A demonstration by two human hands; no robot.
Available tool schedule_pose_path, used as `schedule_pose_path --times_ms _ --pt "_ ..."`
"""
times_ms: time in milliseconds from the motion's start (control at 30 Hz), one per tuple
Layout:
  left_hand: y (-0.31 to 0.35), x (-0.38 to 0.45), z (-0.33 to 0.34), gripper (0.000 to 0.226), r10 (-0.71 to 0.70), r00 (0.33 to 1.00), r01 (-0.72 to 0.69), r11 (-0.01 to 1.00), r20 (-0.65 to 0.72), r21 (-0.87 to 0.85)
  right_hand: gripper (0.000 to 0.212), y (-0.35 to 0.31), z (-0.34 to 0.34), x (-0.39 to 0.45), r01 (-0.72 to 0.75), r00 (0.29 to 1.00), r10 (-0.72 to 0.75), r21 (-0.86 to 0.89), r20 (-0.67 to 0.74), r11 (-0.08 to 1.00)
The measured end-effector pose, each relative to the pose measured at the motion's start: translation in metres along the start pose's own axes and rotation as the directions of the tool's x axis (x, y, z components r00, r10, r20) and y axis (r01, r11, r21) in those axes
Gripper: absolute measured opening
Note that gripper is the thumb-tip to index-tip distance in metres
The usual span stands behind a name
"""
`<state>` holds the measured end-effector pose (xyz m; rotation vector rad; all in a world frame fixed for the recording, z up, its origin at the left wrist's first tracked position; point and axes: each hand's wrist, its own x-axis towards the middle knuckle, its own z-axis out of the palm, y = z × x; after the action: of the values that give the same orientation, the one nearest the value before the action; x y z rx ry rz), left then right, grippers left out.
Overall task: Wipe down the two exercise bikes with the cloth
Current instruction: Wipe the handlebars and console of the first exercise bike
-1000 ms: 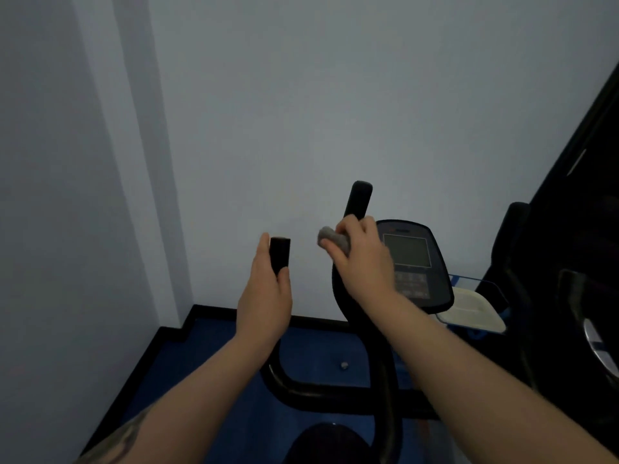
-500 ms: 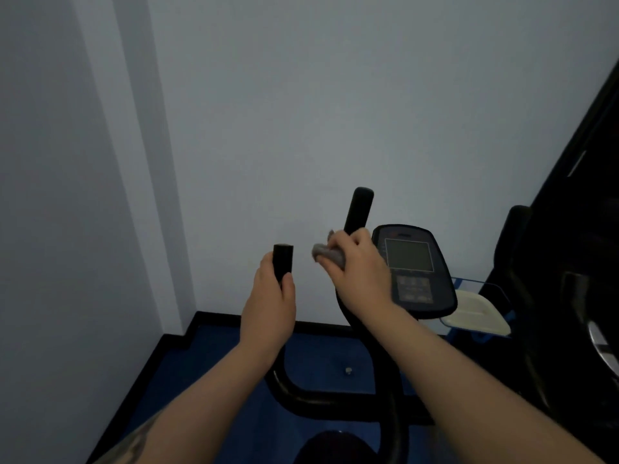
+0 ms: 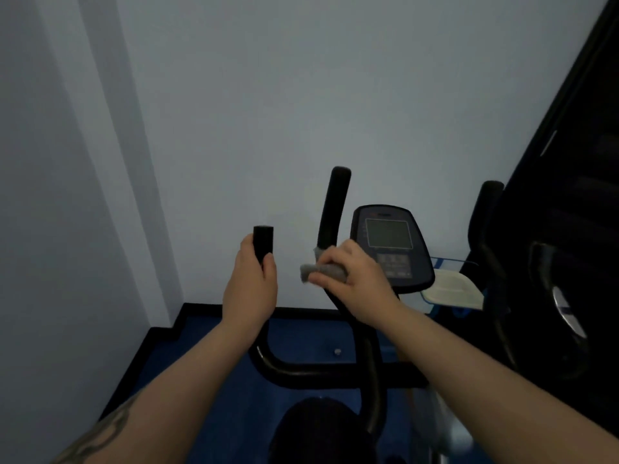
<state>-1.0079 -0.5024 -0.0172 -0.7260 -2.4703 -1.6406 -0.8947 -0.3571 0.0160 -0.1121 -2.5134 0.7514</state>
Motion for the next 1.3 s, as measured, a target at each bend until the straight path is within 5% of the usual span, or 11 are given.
schedule_pose_path --times_ms 133,233,333,500,667,733,867,1000,1133,1300 --pt "-0.001 0.0 0.0 0.042 -0.002 1.0 0.002 1.0 0.003 -0.023 0.022 -0.004 -0.031 -0.011 0.117 0.933 -0.048 -0.173 0.356 0.978" --pt "-0.004 0.002 0.0 0.042 -0.021 1.0 0.021 0.999 0.008 -0.027 0.023 -0.008 -0.018 -0.003 -0.009 0.996 0.018 -0.104 0.087 0.995" --pt "-0.005 0.002 0.0 0.044 -0.021 1.0 0.021 0.999 0.011 -0.036 0.028 -0.011 0.01 -0.032 -0.106 0.972 0.097 -0.032 -0.214 0.994" --pt "-0.006 0.003 0.002 0.044 -0.017 1.0 0.018 0.999 0.011 -0.039 0.028 -0.008 -0.004 -0.054 -0.128 0.976 0.122 -0.021 -0.18 0.992" --pt "-0.007 0.004 0.0 0.045 -0.02 1.0 0.02 0.999 0.019 -0.039 0.022 -0.01 0.006 -0.019 -0.258 0.9 0.267 0.073 -0.345 0.963" --pt "-0.008 0.004 0.001 0.046 -0.019 0.999 0.02 0.999 0.026 -0.046 0.023 -0.009 0.011 -0.035 -0.306 0.893 0.322 0.101 -0.313 0.947" --pt "-0.01 0.004 0.002 0.045 -0.015 1.0 0.015 0.999 0.008 -0.045 0.028 -0.012 0.007 -0.085 -0.123 0.976 0.088 -0.172 -0.2 0.977" --pt "-0.01 0.002 0.001 0.044 -0.019 1.0 0.019 0.999 -0.001 -0.039 0.024 -0.022 -0.011 -0.08 -0.171 0.985 0.171 -0.116 -0.012 0.978" --pt "-0.009 0.005 0.0 0.04 -0.039 0.999 0.037 0.998 -0.024 -0.055 0.017 -0.043 -0.01 -0.051 -0.075 0.989 0.074 -0.001 0.125 0.997" --pt "-0.004 0.008 -0.006 0.019 -0.194 0.978 0.21 0.92 0.08 -0.33 0.016 -0.045 0.024 -0.059 0.027 0.871 -0.07 0.095 0.486 0.995"
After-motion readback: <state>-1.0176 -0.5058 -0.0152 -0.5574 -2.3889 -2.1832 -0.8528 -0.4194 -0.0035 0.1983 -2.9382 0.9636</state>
